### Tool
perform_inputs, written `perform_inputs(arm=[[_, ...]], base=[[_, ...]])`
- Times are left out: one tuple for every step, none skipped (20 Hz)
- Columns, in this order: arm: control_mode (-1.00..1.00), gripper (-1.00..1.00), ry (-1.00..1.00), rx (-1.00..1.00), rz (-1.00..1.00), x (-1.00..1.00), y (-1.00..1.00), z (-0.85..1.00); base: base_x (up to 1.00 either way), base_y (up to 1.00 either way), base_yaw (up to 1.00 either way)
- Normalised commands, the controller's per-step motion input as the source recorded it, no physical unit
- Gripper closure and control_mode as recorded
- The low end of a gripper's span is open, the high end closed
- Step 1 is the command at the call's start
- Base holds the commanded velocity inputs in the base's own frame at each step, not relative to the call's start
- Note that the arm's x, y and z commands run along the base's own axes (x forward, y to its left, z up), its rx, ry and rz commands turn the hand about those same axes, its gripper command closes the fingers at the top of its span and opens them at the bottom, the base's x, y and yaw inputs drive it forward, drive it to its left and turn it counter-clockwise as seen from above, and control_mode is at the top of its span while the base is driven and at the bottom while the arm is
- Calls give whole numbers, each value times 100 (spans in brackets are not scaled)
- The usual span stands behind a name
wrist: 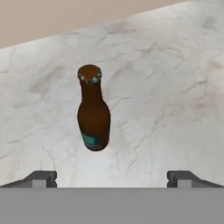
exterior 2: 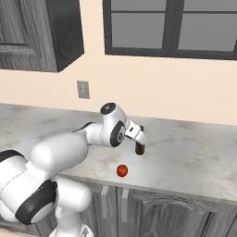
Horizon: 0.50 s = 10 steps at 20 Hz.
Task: Place the beer on the top shelf of the fridge to keep it out of children's reach, and place the apple and lemon wedge on lower shelves for easy access.
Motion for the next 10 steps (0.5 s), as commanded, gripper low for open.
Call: perform_inputs(arm=[[-100,-100,0,0,0,20,0,-20],[-100,-100,0,0,0,18,0,-17],[-100,-100,0,0,0,14,0,-17],[-100,-100,0,0,0,14,-2,-17],[-100,-100,0,0,0,12,-5,-16],[-100,-100,0,0,0,12,-8,-16],[-100,-100,0,0,0,13,-8,-16],[-100,-100,0,0,0,14,-6,-15],[-100,-100,0,0,0,15,-4,-14],[-100,-100,0,0,0,16,-4,-13]], base=[[0,0,0],[0,0,0],[0,0,0],[0,0,0],[0,0,0],[0,0,0],[0,0,0],[0,0,0],[0,0,0],[0,0,0]])
